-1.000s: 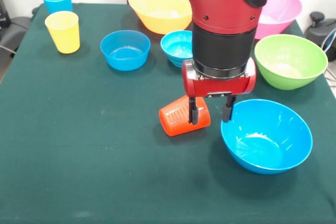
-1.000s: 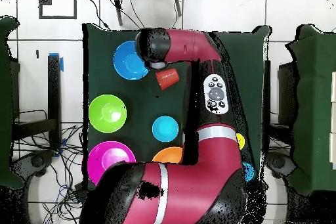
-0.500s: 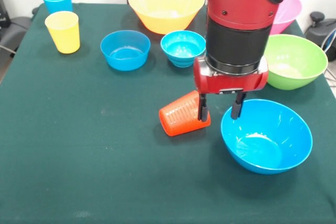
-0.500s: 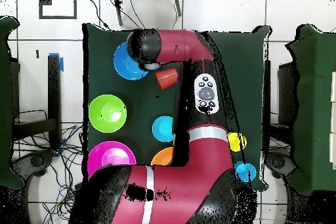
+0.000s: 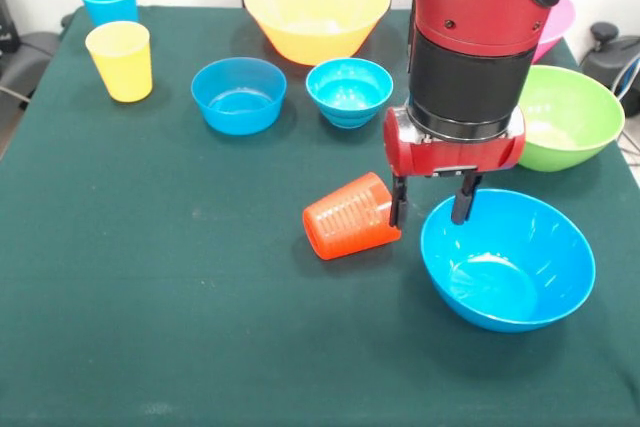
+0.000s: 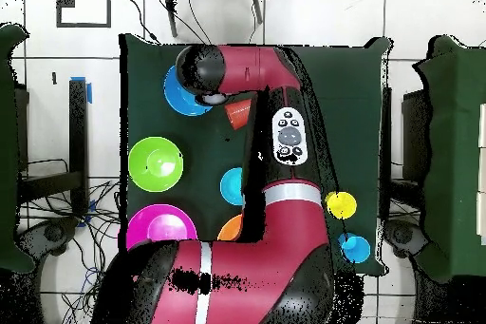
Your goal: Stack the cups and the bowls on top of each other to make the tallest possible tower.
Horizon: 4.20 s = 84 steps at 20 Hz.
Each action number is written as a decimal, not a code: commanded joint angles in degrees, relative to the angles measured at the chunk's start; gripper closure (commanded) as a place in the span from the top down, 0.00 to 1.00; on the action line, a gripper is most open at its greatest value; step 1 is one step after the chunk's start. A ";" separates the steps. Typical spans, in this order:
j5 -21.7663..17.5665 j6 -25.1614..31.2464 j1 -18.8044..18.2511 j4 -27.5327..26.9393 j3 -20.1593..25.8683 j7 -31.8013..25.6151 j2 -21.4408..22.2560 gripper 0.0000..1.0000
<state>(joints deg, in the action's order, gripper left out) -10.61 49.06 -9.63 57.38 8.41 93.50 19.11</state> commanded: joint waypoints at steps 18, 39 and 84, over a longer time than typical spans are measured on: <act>0.62 -8.15 -0.64 7.21 1.96 5.62 -2.36 1.00; 0.41 -11.03 -1.76 4.79 2.13 4.86 -7.40 1.00; 1.26 -11.12 -1.53 1.48 0.73 2.77 -9.62 0.00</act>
<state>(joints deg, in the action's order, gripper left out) -8.42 36.26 -10.16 58.42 7.62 93.50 13.11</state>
